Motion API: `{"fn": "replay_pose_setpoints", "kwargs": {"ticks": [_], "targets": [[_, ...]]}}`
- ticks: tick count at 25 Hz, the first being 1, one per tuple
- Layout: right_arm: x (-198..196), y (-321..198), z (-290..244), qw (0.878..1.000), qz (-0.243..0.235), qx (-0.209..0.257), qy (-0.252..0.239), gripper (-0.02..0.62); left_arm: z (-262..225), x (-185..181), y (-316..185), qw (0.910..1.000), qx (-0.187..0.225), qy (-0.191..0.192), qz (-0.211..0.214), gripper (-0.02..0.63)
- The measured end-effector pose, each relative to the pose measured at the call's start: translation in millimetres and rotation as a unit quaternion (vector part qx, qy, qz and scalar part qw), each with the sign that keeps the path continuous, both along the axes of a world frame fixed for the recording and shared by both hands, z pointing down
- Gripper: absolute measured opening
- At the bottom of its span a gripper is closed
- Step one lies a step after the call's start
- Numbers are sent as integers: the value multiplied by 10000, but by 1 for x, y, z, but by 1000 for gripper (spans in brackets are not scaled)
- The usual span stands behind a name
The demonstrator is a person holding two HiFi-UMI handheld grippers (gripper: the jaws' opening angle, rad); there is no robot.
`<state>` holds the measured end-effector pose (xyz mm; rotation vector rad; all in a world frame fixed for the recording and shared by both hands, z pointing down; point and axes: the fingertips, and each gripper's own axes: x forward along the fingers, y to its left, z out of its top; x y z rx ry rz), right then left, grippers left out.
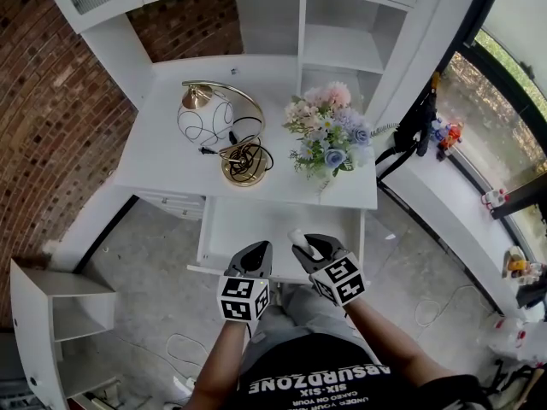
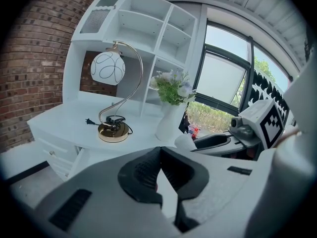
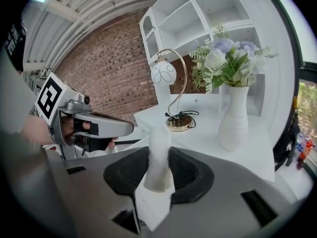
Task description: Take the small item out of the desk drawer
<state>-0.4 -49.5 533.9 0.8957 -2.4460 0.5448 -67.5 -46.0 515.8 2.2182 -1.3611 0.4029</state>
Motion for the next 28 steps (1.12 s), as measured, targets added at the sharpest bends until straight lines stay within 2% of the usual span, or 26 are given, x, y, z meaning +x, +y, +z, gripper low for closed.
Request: {"fn": "replay_pose_setpoints", "kwargs": {"ticks": [6,28], "targets": [[-2,7,-21,9997,-11,130,-200,130,-3,3,4,10000,56,23,-1,6],[-3,28,-43,9988,-48,271,-404,130,-6,9,21,9999,78,7,64,6]]}}
